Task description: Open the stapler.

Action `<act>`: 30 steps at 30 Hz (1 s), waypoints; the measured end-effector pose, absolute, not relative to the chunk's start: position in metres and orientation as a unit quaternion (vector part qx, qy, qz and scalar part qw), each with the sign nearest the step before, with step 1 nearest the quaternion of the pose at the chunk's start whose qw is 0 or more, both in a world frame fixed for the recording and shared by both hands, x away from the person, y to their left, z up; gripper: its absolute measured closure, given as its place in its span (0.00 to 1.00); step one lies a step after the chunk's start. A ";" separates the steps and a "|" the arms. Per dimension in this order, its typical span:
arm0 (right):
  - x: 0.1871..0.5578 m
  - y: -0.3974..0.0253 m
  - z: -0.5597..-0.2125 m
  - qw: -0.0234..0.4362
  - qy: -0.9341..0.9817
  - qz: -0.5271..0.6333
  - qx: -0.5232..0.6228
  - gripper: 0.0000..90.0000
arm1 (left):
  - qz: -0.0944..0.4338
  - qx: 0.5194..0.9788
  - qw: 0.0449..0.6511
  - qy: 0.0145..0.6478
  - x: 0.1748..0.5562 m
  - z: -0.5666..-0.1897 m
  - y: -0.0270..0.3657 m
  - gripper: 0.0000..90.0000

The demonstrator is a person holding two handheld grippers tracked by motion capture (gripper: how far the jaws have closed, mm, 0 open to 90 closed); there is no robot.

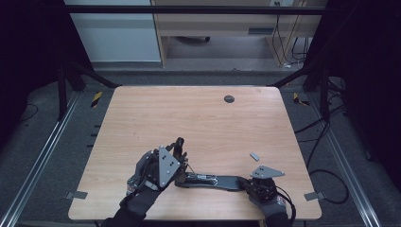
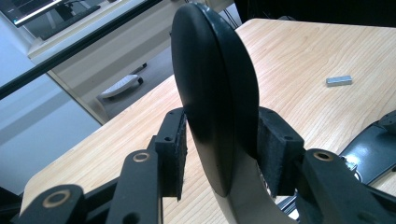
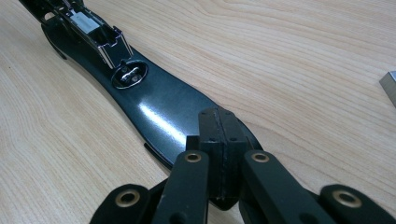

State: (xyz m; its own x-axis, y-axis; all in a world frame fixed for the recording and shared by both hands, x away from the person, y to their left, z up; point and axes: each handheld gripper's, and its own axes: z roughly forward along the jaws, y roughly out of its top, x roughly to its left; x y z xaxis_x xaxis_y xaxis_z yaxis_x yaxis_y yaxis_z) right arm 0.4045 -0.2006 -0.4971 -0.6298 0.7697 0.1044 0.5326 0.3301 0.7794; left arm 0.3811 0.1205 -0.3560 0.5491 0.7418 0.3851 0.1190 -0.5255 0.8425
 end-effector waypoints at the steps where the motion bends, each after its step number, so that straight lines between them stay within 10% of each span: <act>1: 0.405 -0.201 -0.497 0.144 0.803 0.413 0.405 1.00 | 0.387 0.782 0.403 0.275 0.381 -0.356 0.121 0.62; 30: 0.405 -0.201 -0.497 0.144 0.803 0.413 0.406 1.00 | 0.373 0.770 0.419 0.305 0.383 -0.358 0.147 0.60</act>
State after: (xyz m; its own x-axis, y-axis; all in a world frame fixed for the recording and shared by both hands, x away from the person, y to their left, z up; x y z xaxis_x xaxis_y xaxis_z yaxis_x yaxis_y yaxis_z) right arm 0.4047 -0.2006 -0.4972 -0.6297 0.7698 0.1045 0.5325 0.3297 0.7796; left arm 0.3832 0.1474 -0.3580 0.5364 0.7814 0.3189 0.1566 -0.4635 0.8722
